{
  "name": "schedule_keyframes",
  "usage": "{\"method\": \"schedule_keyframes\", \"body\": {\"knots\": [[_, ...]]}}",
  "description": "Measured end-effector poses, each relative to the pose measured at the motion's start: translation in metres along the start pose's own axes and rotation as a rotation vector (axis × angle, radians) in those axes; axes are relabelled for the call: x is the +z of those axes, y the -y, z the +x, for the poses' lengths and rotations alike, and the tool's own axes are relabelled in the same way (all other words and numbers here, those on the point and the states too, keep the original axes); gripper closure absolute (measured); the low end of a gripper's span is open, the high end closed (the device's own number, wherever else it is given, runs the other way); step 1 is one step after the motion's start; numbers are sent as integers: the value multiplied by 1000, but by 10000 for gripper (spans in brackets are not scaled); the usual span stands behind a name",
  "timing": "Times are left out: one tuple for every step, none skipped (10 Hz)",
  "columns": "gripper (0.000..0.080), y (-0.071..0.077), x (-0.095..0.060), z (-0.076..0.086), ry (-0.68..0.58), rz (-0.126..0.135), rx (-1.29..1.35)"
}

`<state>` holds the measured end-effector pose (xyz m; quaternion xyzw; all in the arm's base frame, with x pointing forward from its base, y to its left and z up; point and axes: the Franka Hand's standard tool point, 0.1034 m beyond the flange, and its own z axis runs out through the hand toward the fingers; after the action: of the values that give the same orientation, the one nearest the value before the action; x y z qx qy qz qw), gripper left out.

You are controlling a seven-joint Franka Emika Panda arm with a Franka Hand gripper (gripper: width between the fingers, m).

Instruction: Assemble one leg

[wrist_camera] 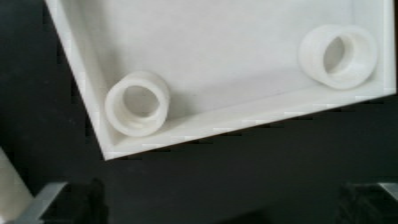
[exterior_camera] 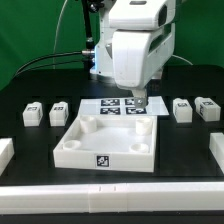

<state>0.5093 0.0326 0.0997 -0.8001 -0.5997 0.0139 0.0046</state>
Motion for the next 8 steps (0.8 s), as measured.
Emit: {"method": "schedule_keyframes", "body": {"knots": [[150,8,4,-6,-4,-11,-61],[150,16,8,-13,-5,-13,-106],[150,20,11,-20,0,0,-138],[150,22,14,-26,4,12,-164],[150,24,17,-33,7,20,-171],[150,23,17,-32,6,19,-165],[150,23,17,-32,7,19,-164],[150,23,17,-33,7,20,-164]]}}
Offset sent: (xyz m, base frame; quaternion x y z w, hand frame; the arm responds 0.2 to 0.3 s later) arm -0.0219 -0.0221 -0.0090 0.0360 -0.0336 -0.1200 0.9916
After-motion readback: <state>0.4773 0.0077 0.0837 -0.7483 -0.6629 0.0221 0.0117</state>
